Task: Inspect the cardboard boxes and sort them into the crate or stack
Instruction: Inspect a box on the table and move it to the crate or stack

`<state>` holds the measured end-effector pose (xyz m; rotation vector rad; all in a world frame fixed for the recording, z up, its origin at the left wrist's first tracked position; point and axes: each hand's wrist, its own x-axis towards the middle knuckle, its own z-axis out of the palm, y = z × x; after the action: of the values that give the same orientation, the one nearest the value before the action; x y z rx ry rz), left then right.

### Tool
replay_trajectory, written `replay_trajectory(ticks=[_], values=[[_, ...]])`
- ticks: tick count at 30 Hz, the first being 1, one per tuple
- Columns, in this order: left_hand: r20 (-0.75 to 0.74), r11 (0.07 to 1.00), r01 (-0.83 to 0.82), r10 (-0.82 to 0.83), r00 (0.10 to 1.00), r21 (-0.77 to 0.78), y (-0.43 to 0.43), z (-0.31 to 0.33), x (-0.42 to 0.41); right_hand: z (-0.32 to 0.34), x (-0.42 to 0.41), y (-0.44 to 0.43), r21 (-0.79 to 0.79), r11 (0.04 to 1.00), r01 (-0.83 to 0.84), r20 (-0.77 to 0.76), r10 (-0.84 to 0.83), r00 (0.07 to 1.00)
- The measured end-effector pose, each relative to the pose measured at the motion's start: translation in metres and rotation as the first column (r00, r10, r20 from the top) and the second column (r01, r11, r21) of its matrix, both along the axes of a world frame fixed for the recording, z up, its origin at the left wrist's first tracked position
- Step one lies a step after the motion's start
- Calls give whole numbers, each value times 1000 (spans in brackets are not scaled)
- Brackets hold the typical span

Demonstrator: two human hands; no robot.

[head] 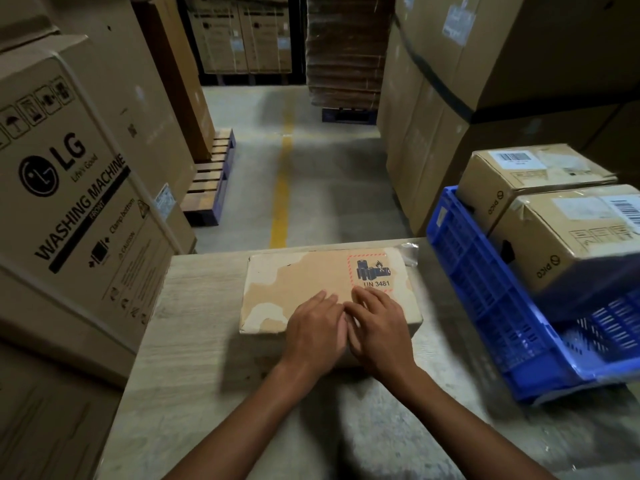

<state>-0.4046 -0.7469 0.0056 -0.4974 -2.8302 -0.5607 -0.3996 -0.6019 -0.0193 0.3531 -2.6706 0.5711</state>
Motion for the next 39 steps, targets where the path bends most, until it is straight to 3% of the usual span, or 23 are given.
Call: replay_trajectory(ticks=[6,15,20,25,28,33,36,39], values=[[3,999,7,-7,1000,51,19,-11,21,-12,25,10,-59,984,167,-83,-172,982],[-20,999,42,-43,999,-22,21,-1,6,4,12,24,13,994,107,-62,-106,992],[2,996,87,-87,996,-35,39,5,-24,14,-17,35,32,997,74,78,-77,994],[182,982,63,-29,983,-180,51,1,-45,15,-42,44,164,986,5,282,-52,958],[164,968,59,-19,986,-246,51,-4,-46,7,-43,45,199,980,25,229,-72,971],[132,973,105,-79,988,-207,39,5,-51,20,-52,47,190,978,82,139,-110,984],[150,971,-67,103,983,-228,20,3,-52,27,-54,40,97,984,152,236,-171,956],[169,920,-331,368,914,-212,-11,4,-61,30,-56,35,-5,967,256,336,-240,911]])
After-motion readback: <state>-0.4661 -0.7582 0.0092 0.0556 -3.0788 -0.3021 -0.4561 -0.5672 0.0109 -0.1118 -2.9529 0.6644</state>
